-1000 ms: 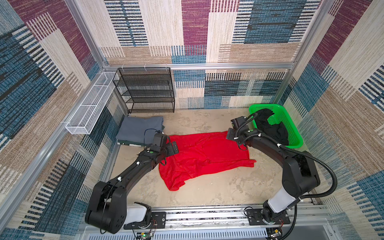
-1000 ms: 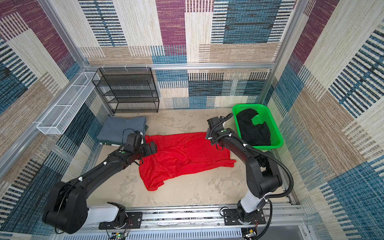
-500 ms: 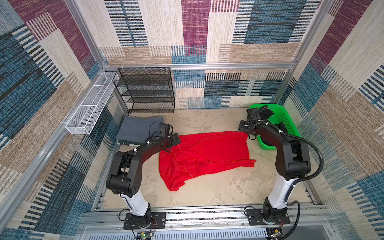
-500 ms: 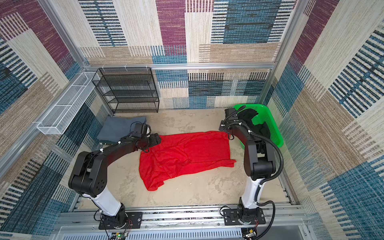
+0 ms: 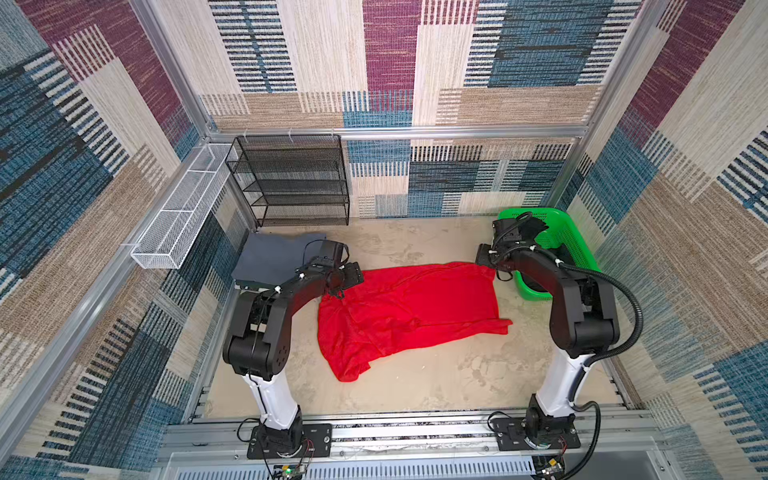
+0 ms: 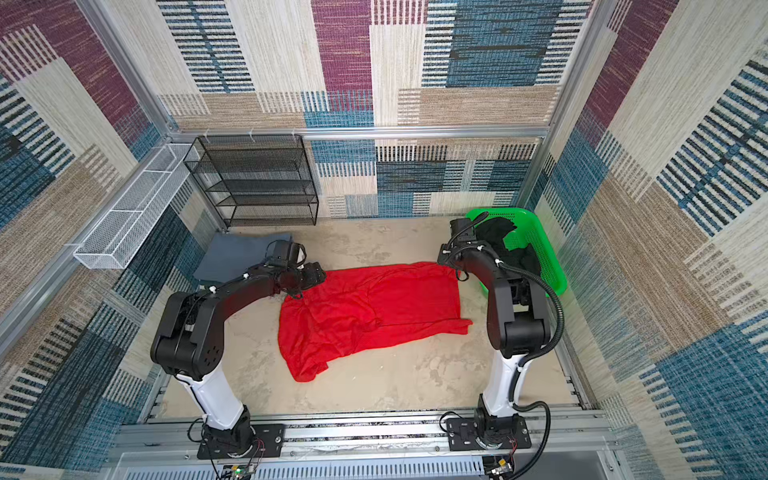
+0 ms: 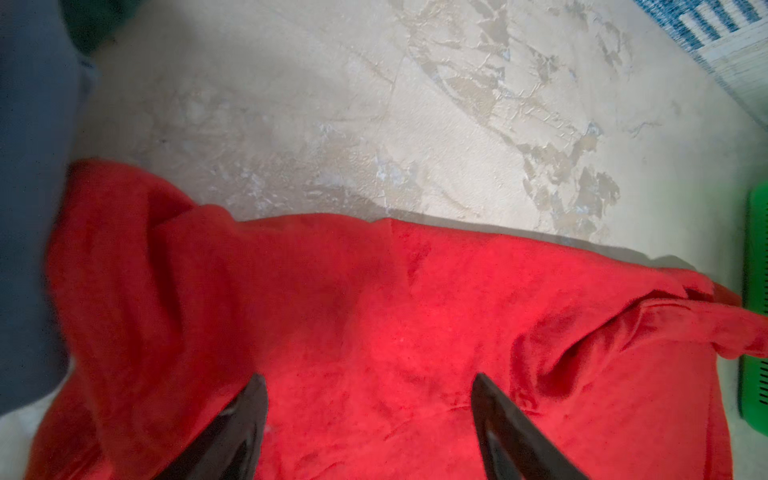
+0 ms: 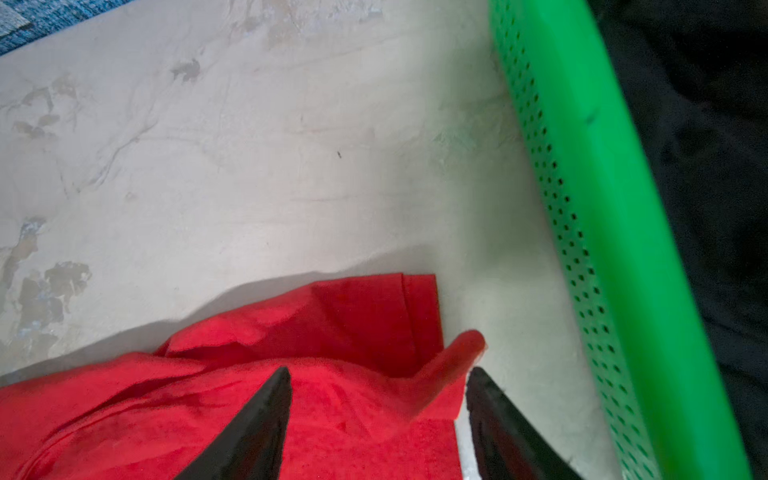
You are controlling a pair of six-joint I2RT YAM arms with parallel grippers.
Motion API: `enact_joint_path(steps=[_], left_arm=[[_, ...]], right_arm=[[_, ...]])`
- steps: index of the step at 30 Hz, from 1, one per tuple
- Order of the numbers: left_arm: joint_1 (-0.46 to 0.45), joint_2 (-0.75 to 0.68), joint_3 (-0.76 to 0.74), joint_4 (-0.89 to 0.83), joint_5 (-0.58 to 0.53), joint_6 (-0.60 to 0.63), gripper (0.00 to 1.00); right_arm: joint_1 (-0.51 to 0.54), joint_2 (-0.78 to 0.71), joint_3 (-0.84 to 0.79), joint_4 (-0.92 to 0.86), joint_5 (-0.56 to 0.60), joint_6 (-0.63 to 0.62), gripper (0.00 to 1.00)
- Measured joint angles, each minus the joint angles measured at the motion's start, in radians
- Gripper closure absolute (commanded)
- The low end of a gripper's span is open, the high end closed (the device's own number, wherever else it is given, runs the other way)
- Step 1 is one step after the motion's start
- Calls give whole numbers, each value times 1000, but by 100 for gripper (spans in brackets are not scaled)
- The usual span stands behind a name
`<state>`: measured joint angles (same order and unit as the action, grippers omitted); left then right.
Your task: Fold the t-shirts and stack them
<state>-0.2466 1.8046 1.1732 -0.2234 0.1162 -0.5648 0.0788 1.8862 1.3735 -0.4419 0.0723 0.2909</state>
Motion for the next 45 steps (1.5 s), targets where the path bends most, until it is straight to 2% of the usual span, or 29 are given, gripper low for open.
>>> enact_joint_path(steps=[7,14,21,32,39,45], left_arm=[[0,-69,-67,-28,-32,8,22],[0,-77,-135,-27,-32,6,20],[0,-59,-140,-29,-35,2,22],[0,-120,-193,-27,-60,3,22],[0,-62,-152,-19,-33,3,31],[0,-36,-120,-20,-26,3,46]], right_arm=[[0,-45,-47,3,-13,0,31],[0,-54,-84,3,-13,-4,31],[0,-54,-93,10,-9,-4,29],[0,-54,-84,18,16,-4,29],[0,-32,-53,19,36,-8,29],[-1,-3,-34,18,32,-7,30]])
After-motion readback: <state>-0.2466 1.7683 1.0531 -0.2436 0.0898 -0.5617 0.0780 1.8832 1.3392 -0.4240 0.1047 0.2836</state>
